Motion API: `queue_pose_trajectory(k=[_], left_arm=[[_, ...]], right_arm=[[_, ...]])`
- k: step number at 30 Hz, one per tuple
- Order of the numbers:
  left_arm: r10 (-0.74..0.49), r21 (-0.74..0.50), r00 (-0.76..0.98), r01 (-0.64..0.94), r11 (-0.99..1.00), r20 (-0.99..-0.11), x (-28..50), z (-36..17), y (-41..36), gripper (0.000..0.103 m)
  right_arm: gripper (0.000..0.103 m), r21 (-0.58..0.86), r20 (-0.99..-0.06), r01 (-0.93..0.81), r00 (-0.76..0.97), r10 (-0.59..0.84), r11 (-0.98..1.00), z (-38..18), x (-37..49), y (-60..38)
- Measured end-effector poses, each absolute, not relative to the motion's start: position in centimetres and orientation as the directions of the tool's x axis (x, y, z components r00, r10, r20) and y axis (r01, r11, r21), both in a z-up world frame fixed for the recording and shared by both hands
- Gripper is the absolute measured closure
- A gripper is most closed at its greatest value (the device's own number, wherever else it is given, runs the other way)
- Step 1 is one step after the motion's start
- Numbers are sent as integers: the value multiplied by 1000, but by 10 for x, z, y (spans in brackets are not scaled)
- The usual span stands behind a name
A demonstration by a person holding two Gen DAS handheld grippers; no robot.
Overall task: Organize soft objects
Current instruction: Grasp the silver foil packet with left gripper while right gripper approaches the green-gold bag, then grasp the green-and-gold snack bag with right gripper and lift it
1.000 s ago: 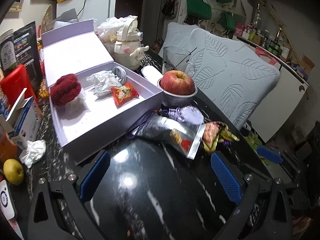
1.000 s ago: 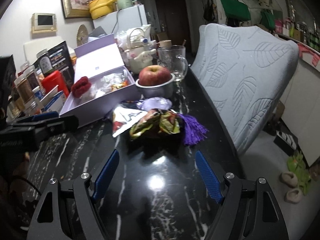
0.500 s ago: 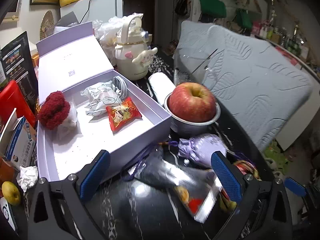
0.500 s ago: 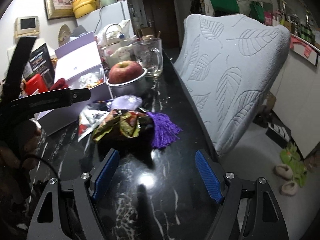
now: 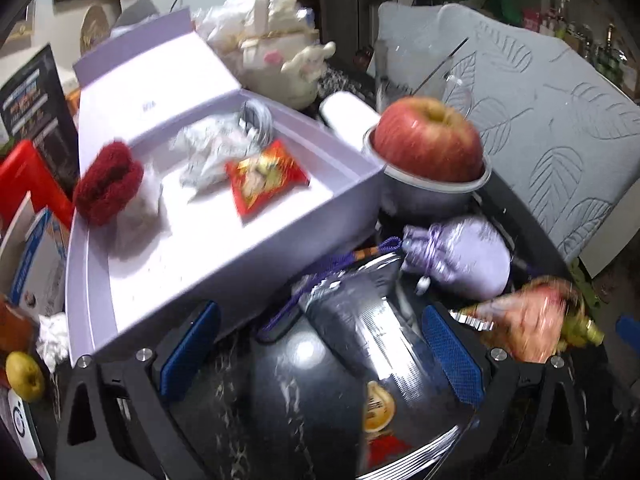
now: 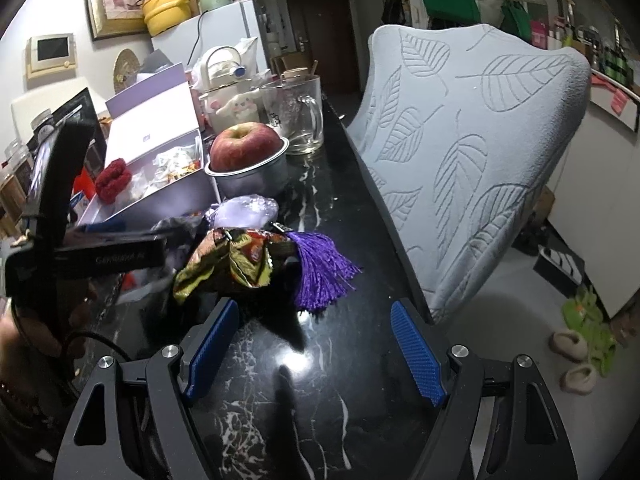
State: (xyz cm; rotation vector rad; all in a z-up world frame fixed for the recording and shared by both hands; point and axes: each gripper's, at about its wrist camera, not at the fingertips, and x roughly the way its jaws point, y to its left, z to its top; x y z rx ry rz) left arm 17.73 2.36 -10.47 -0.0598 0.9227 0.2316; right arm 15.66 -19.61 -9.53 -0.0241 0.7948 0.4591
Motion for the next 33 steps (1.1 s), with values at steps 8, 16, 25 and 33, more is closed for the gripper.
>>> queue_pose_trajectory(k=[8, 16, 25, 33], left_arm=[[78, 13, 539, -123, 992, -839, 175, -124, 18, 3], [52, -5, 570, -98, 995, -820, 170, -121, 14, 57], [27, -43, 556, -112, 993, -831, 145, -118, 27, 61], [39, -68, 549, -172, 983, -835, 114, -115, 54, 61]], right_arm=[[23, 165, -692, -402, 603, 396, 900, -97, 155, -200], [21, 158, -690, -406, 607, 395, 900, -92, 154, -197], [11, 209, -667, -471, 572, 477, 857, -86, 167, -169], [11, 194, -694, -514, 530, 487, 836, -96, 193, -129]])
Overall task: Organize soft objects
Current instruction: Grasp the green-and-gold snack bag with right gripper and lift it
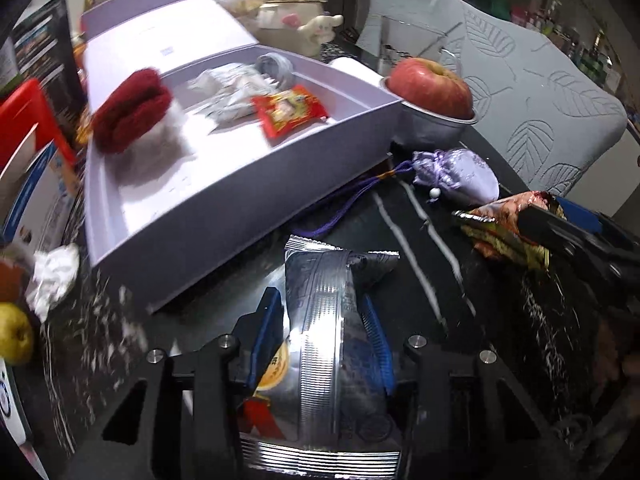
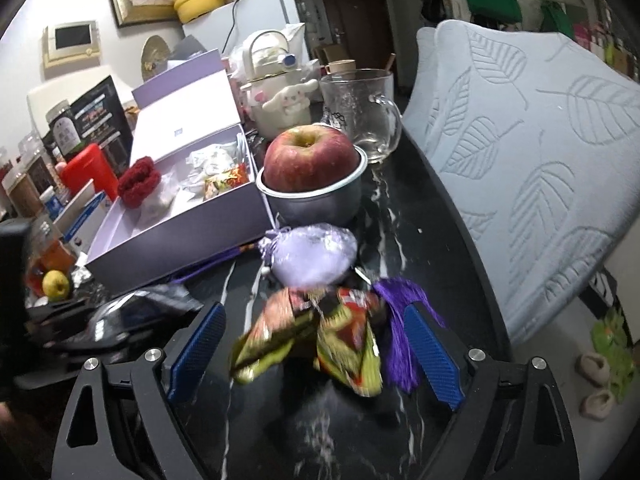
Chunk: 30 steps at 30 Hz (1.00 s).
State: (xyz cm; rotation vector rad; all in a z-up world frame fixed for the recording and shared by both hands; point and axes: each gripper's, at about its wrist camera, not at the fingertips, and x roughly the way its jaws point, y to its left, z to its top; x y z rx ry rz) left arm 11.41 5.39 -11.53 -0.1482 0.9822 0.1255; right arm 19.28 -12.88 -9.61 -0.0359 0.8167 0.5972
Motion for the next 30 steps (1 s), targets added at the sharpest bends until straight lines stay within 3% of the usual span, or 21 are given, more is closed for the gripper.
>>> queue_pose_trajectory(k=[3, 7, 14, 30], left_arm=[[42, -82, 549, -200, 976, -835, 104, -116, 63, 61], [60, -84, 552, -231, 969, -832, 90, -119, 72, 61], [76, -87, 564, -256, 963, -823, 65, -119, 79, 61], [97, -109, 584, -307, 945, -806, -1, -120, 91, 61]], right_arm=[[12, 165, -707, -521, 530, 469, 838, -102, 198, -121], [36, 117, -724, -515, 542, 428, 849, -107, 197, -112], [37, 60, -730, -538, 551, 405, 841, -106, 178, -105], [36, 97, -717, -609, 506, 480, 787, -107, 97, -100]])
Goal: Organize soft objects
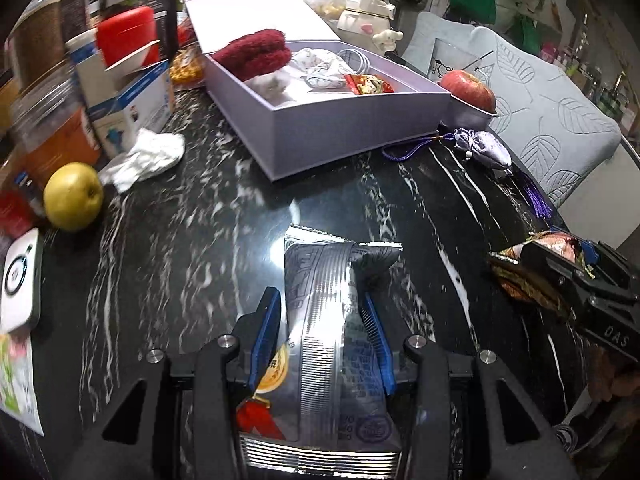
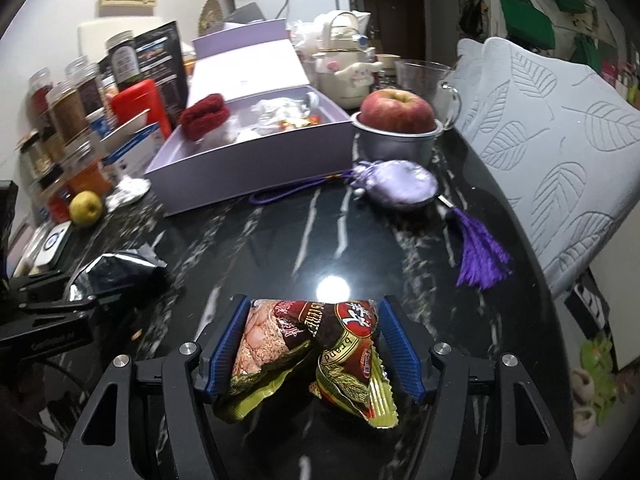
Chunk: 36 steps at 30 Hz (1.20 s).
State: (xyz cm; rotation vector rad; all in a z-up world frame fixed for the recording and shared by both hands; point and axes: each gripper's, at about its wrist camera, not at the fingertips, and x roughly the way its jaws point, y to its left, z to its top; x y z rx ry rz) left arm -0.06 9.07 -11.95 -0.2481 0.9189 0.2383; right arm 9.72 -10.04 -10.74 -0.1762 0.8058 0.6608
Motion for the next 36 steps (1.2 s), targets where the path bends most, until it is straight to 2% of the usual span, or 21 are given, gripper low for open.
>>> queue_pose_trajectory(k=[3, 5, 10, 14, 17, 21, 22, 23, 25, 36], left_arm=[[109, -111, 593, -322, 940, -797, -11, -120, 90, 61], [117, -107, 595, -328, 939, -795, -16, -120, 89, 61], [121, -97, 590, -326, 940, -799, -27, -120, 88, 61], [115, -107, 591, -327, 939, -798, -31, -120, 90, 61], [108, -120, 598, -328, 937, -794, -31, -120, 92, 61], [102, -130, 608, -325, 937, -787, -33, -120, 93, 61], [102, -131, 610, -324, 937, -786, -33, -121, 93, 61], [101, -132, 612, -324, 937, -784, -34, -121, 93, 61], [101, -135, 615, -325, 936, -782, -35, -121, 94, 61], [81, -157, 638, -309, 938, -766, -43, -116, 91, 61]], right_arm=[[35, 99, -710, -632, 497, 500, 769, -108, 85, -99], [30, 103, -705, -644, 490, 513, 758, -108, 79, -99], [24, 172, -742, -666, 397, 540, 726, -121, 72, -93], [18, 138, -744, -679, 409, 528, 721, -123, 63, -90], [9, 145, -734, -683, 411, 541, 715, -122, 64, -88], [9, 152, -721, -675, 424, 548, 722, -122, 70, -86], [15, 151, -720, -671, 428, 546, 726, -122, 71, -85], [33, 147, -719, -667, 435, 542, 731, -122, 72, -85], [43, 129, -732, -651, 446, 515, 748, -125, 74, -84], [47, 147, -688, -681, 451, 569, 718, -114, 62, -89]])
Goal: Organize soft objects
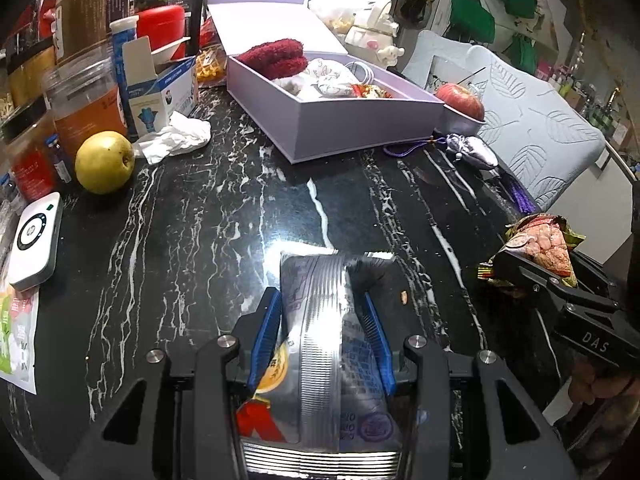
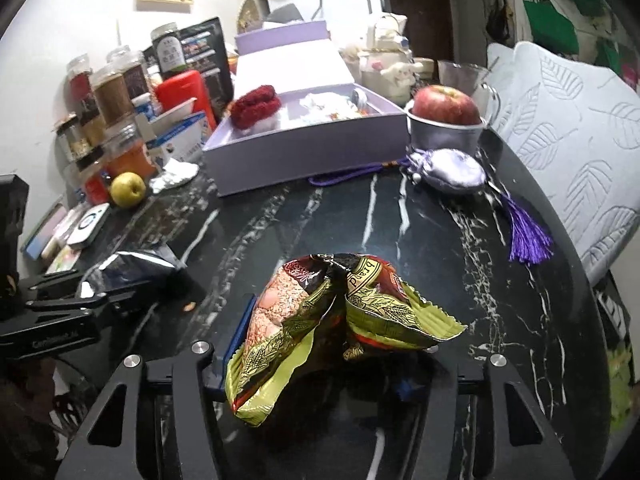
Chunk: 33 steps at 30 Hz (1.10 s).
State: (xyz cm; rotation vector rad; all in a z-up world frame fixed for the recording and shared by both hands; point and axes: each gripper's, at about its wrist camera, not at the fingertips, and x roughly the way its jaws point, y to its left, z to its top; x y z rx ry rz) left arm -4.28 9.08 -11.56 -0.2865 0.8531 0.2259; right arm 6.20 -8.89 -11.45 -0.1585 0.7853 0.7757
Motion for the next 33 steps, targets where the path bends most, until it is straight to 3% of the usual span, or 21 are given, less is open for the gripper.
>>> queue_pose_trajectory(k=[13, 16, 17, 33], left_arm=[[177, -30, 587, -326, 945, -790, -41, -121, 77, 61], [149, -89, 609, -343, 935, -779, -42, -121, 85, 62], [137, -115, 618, -350, 930, -774, -43, -121, 89, 67], [132, -133, 672, -328, 935, -729, -36, -91, 101, 67]], right_arm=[[46, 145, -670, -714, 439, 599, 685, -106, 41, -91], [46, 160, -675, -720, 420, 606, 676, -108, 40, -91], [46, 166, -676, -721, 414, 610, 673, -109, 40, -91], [47, 188, -667, -760, 366, 649, 622, -106, 52, -76]])
